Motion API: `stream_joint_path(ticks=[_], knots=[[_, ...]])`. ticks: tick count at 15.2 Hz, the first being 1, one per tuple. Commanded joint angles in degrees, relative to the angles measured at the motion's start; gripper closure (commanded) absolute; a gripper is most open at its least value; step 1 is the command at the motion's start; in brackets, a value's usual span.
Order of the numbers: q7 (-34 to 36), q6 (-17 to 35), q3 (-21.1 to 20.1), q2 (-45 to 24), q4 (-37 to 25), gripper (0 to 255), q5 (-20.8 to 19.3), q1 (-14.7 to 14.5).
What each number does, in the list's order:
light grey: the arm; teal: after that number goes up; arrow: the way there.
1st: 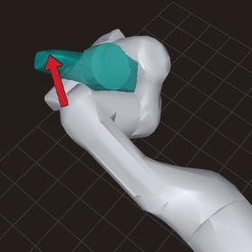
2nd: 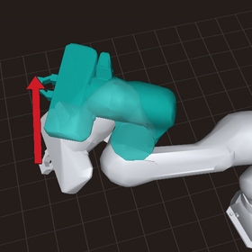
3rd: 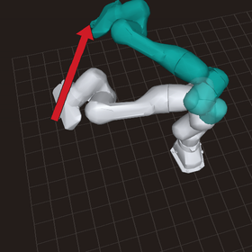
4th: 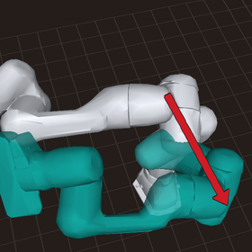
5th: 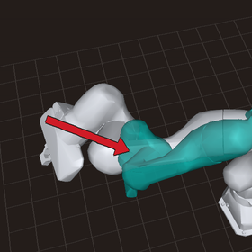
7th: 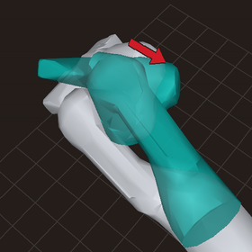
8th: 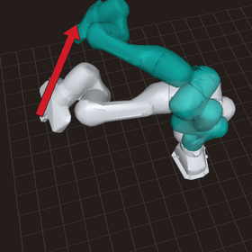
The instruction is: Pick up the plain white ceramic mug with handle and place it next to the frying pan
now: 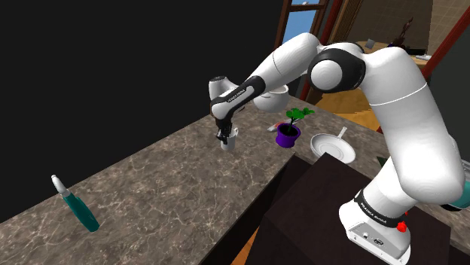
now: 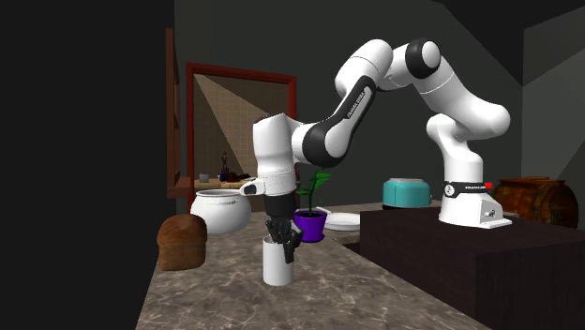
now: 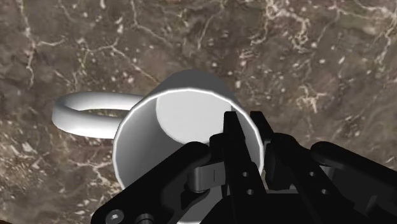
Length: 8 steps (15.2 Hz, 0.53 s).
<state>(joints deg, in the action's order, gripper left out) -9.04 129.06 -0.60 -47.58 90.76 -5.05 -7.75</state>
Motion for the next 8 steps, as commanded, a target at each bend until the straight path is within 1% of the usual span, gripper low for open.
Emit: stream_joint_path(ticks=[1,6,8], knots=[[0.0,0.0,0.0,0.0,0.0,255,0.0,0.0],[0.0,0.0,0.0,-0.01,-0.01,255,0.0,0.0],[-0.06,-0.8,-0.03,1.2,0.4,255,0.04,0.02]])
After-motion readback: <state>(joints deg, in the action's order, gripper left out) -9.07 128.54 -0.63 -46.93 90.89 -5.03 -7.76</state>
